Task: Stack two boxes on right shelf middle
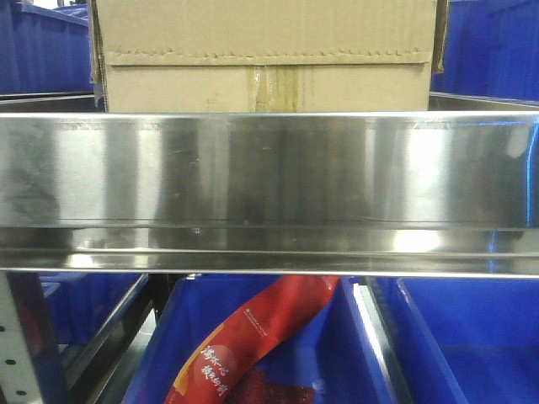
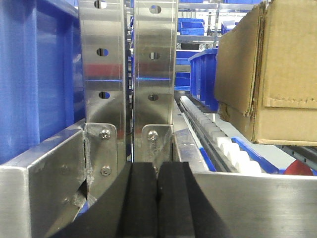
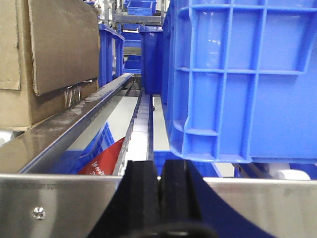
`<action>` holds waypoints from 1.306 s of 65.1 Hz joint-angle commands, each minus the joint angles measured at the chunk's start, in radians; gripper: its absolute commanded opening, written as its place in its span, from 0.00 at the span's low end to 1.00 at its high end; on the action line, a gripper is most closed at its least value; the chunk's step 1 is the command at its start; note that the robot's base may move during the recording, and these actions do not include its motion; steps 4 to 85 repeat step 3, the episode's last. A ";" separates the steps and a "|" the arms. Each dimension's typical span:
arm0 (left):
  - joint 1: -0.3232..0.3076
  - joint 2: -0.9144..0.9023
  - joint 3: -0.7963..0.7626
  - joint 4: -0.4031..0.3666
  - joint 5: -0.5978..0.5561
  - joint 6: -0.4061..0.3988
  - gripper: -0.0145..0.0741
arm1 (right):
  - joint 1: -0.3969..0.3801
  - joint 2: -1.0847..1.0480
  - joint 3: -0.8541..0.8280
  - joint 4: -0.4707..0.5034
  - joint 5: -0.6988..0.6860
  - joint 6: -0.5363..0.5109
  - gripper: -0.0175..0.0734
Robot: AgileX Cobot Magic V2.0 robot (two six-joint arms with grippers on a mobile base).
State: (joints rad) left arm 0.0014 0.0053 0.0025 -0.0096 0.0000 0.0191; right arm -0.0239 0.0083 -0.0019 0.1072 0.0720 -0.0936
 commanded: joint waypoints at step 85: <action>0.004 -0.005 -0.003 -0.007 -0.016 0.004 0.04 | -0.005 -0.008 0.002 0.001 -0.026 -0.002 0.01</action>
